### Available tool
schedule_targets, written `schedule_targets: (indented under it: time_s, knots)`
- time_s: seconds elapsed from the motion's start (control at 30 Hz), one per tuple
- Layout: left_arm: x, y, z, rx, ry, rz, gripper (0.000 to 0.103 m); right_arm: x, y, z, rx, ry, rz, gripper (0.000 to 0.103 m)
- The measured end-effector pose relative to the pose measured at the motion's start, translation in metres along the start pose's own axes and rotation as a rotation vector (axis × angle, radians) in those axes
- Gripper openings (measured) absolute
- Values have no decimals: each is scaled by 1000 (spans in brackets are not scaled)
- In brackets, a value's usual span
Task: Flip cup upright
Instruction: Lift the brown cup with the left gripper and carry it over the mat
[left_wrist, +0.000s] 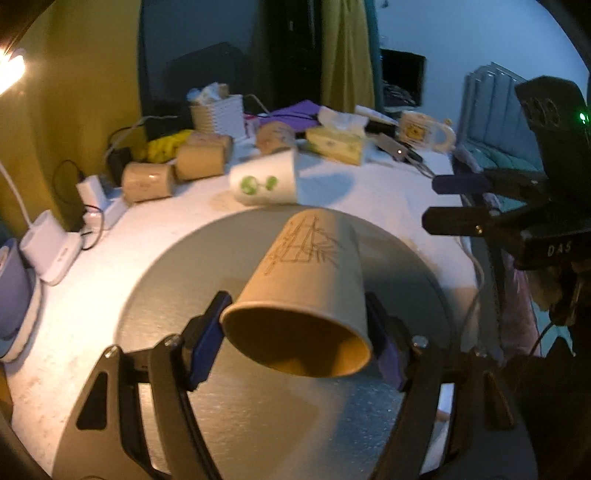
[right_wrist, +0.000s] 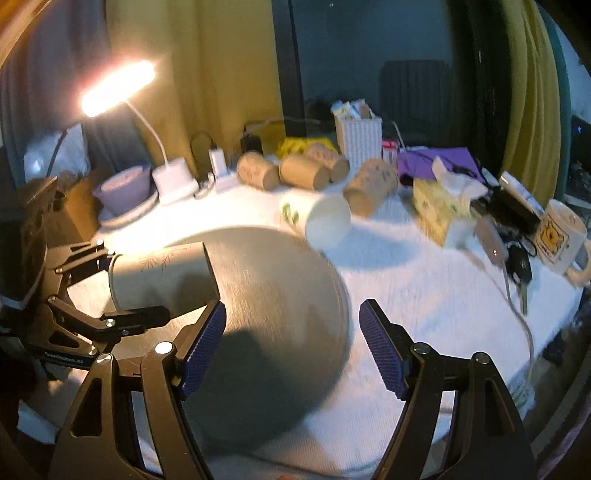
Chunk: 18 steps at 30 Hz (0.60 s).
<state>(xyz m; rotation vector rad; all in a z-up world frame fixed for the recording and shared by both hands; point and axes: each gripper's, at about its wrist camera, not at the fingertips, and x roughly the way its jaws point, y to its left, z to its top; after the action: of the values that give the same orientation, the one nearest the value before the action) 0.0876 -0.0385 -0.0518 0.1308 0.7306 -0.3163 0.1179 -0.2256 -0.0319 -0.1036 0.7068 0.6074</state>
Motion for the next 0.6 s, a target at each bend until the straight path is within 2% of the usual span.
schedule_targets:
  time_s: [0.1,0.2,0.43,0.47,0.5,0.53,0.6]
  knots:
    - [10,-1,-6,-5,25,2,73,4,1,-2,-11,21,-7,78]
    - [16,7,-8,-33,46,-31,74,10,5,-4,-24,39,8,78]
    - [11,18,-13,-85,17,-74,76,20,22,-2,-108,65,60,78]
    - [9,19,-13,-88,10,-81,80,21,25,-1,-130,70,72,78]
    - [5,19,-14,-92,3,-90,93,22,28,0,-161,74,84,78]
    - [1,19,-15,-97,-6,-104,99,24,31,1,-189,77,92,78]
    - [-7,22,-17,-110,-23,-113,99,25,38,5,-267,74,109,78]
